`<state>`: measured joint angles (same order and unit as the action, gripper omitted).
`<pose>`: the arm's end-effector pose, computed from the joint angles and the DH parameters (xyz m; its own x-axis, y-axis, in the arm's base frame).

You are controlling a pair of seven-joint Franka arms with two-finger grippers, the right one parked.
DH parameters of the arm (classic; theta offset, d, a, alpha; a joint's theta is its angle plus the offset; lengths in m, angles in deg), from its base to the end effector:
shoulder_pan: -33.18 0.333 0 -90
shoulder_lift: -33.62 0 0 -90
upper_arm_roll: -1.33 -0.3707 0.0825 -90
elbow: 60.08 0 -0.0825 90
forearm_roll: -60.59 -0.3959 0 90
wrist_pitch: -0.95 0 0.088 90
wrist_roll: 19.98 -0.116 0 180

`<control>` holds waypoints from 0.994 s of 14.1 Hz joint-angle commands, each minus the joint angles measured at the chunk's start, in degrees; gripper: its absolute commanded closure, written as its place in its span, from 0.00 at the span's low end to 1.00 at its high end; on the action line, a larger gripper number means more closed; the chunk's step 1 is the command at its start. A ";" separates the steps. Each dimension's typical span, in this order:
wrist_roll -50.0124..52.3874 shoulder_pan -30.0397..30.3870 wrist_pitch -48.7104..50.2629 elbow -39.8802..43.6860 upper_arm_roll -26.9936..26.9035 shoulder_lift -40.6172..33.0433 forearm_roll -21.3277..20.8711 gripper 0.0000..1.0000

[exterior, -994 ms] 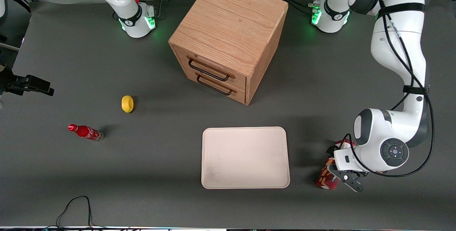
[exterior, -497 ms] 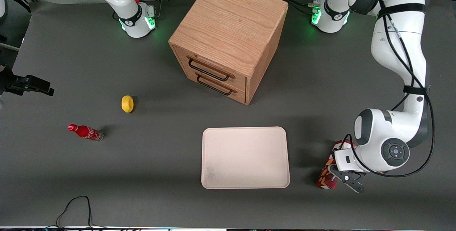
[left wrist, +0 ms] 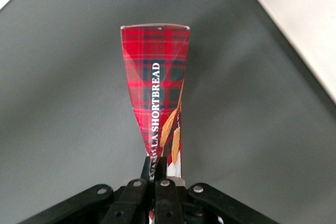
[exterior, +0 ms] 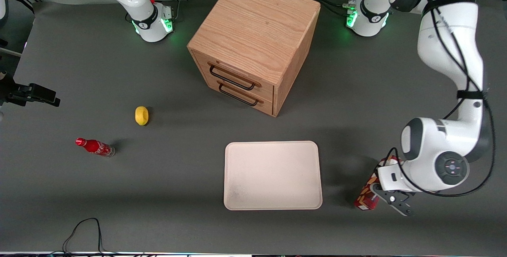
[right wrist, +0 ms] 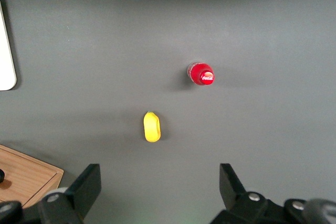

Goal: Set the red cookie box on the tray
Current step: 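Lift the box upright with the left gripper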

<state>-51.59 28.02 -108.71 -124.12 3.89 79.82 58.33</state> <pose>0.8060 -0.0942 0.3539 0.7736 -0.6336 -0.0105 -0.6337 -0.7736 0.0009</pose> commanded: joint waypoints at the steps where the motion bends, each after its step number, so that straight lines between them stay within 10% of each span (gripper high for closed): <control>1: 0.15 -0.12 11.18 4.60 -0.18 -6.01 -0.38 1.00; 9: 1.72 -0.55 22.11 5.59 0.17 -20.09 0.15 1.00; 14: 26.90 -5.99 22.73 5.68 2.10 -20.36 1.38 1.00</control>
<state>-34.55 25.59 -86.36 -117.93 5.88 60.40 59.57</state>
